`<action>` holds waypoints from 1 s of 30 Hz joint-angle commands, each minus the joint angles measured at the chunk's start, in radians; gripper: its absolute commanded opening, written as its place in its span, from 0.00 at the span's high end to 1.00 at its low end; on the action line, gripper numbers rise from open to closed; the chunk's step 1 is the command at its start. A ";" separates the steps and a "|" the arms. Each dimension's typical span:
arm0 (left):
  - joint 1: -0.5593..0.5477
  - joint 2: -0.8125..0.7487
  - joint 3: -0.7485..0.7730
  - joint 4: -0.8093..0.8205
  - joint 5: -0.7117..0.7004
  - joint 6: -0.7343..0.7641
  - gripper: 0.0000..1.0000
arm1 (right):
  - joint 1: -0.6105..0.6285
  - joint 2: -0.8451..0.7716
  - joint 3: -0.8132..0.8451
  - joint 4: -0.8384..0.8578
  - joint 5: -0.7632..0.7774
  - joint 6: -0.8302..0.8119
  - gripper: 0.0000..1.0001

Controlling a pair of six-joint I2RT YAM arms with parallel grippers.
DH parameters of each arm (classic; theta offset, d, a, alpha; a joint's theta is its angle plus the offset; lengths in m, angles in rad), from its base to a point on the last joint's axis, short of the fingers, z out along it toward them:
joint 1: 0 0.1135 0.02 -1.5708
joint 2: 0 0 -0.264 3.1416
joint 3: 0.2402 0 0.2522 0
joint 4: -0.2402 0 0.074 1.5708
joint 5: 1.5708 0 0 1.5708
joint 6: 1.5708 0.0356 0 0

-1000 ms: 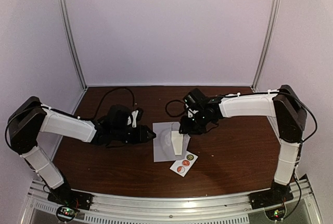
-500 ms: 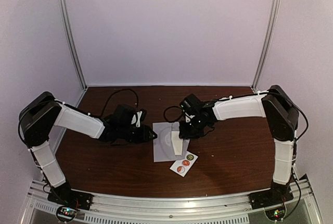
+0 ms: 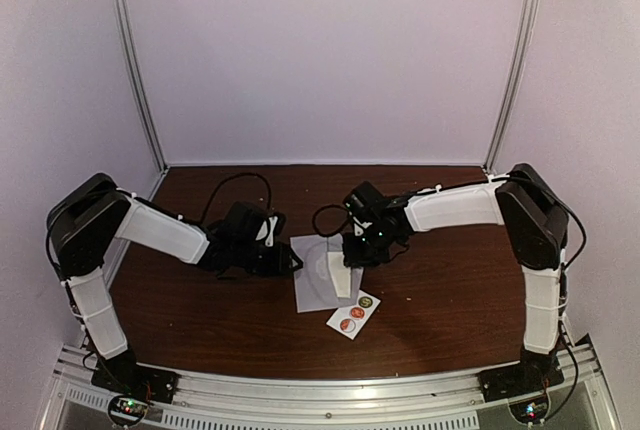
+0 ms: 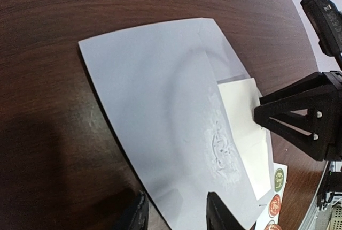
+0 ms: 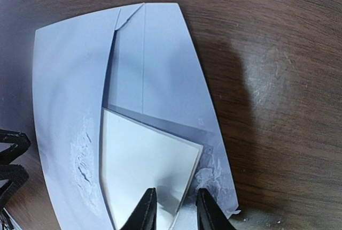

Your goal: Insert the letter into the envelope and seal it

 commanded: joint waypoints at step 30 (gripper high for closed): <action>0.006 0.069 0.028 0.045 0.005 0.012 0.65 | 0.042 0.092 0.090 0.068 -0.068 -0.009 0.84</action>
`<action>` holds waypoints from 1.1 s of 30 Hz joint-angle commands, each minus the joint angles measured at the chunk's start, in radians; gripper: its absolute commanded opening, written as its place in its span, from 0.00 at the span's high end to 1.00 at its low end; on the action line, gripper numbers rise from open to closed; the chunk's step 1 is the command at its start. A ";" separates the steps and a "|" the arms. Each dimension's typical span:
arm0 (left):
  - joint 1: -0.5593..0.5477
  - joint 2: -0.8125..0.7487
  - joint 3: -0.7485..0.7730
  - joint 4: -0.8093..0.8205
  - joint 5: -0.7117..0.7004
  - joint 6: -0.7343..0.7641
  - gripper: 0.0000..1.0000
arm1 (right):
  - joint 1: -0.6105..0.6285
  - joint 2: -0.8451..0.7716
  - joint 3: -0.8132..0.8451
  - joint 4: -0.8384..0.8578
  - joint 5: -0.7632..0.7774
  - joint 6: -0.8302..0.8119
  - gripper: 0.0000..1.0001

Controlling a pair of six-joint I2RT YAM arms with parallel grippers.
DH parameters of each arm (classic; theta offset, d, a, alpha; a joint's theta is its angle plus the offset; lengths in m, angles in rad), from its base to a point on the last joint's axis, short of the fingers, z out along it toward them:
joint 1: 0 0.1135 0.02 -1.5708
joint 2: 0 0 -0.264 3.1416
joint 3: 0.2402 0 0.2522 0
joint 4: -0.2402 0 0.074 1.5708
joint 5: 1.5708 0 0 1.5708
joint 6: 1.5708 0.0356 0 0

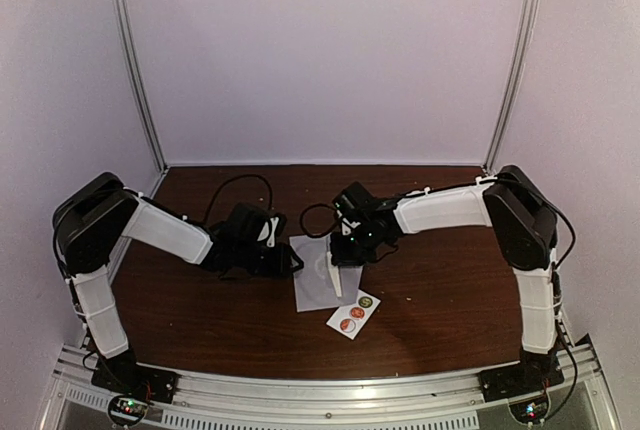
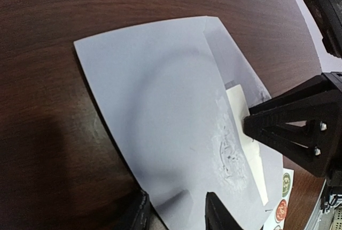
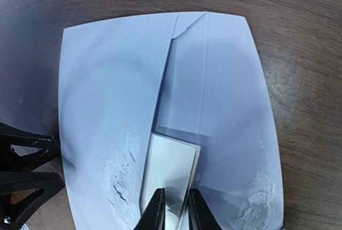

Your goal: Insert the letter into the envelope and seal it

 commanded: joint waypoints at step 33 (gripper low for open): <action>-0.009 -0.117 -0.045 -0.023 -0.041 -0.008 0.52 | 0.050 -0.129 -0.026 -0.019 0.002 0.007 0.55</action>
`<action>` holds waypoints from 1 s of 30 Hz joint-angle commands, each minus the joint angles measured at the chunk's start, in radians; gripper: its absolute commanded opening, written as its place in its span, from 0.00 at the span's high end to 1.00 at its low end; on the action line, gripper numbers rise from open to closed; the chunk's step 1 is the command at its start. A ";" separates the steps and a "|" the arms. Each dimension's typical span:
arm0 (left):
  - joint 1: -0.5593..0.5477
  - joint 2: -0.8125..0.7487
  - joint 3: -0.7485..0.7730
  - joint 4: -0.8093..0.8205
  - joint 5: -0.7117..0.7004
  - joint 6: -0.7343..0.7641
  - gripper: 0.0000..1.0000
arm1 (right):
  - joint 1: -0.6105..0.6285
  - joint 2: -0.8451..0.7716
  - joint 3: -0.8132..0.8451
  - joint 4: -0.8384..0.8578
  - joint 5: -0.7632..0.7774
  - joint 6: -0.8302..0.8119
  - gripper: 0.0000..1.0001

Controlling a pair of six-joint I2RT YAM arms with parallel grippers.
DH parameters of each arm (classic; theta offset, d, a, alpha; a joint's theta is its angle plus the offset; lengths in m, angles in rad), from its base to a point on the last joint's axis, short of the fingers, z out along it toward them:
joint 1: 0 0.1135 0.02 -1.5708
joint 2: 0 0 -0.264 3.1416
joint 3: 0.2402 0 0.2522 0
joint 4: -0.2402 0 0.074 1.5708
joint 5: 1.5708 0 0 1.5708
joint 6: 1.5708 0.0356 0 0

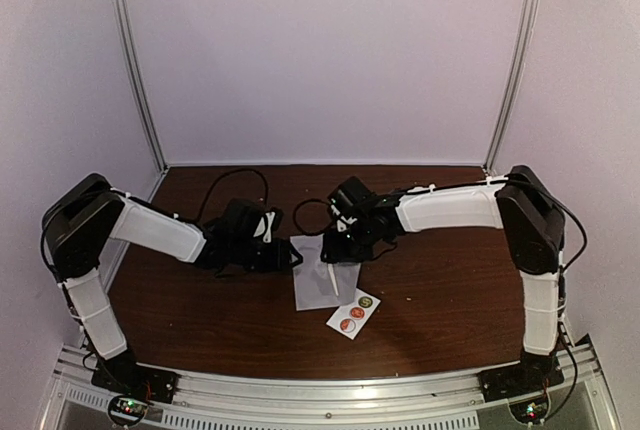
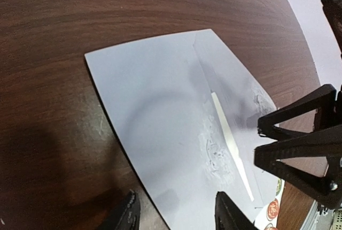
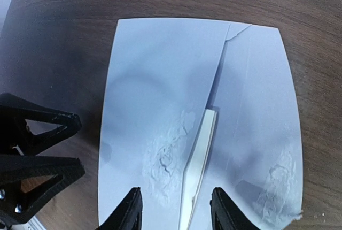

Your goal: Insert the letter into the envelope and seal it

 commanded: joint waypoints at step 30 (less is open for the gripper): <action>-0.099 -0.070 -0.143 0.097 0.008 -0.120 0.55 | 0.067 -0.072 -0.208 0.110 -0.065 0.114 0.61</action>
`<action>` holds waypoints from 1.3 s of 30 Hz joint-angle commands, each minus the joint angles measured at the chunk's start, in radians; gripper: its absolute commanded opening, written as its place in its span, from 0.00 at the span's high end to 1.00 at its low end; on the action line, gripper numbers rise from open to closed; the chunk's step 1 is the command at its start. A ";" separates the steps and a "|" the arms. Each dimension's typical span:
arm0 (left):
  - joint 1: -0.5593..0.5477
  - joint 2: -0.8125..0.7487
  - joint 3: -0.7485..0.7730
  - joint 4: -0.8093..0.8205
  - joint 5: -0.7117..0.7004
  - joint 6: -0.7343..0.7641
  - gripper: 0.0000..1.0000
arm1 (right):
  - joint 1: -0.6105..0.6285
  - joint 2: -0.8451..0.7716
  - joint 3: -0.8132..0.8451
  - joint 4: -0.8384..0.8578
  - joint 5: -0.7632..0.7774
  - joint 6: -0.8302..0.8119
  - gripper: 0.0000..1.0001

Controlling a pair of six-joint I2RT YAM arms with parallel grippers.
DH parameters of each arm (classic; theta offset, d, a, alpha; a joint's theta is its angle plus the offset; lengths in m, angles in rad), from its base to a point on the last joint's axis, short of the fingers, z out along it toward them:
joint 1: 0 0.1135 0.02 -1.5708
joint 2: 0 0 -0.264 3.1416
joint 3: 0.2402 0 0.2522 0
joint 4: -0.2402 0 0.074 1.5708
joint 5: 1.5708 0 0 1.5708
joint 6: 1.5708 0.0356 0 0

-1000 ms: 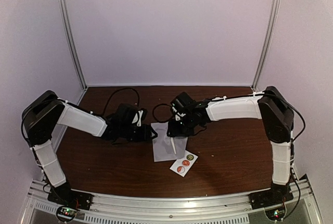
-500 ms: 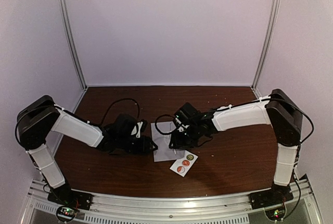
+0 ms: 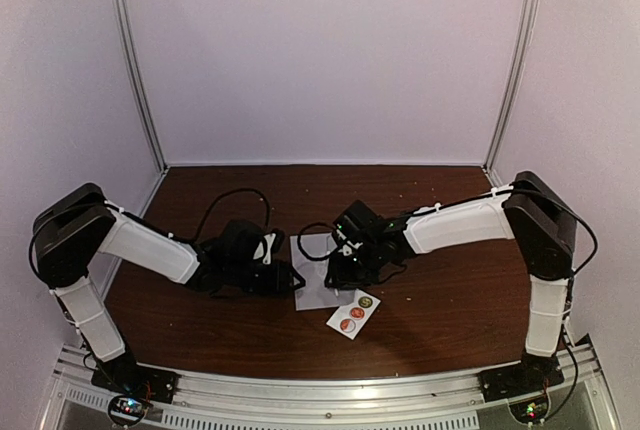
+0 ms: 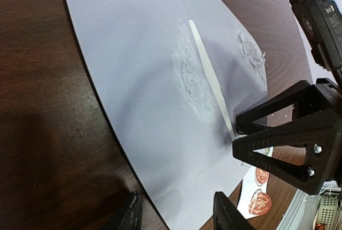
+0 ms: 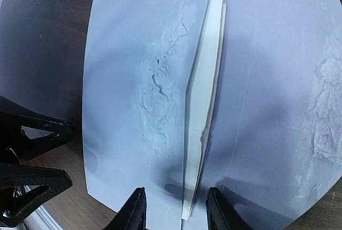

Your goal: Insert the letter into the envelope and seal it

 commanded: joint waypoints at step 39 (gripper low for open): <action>0.108 -0.161 0.211 -0.311 -0.026 0.286 0.53 | -0.027 -0.256 0.040 -0.083 0.225 -0.096 0.55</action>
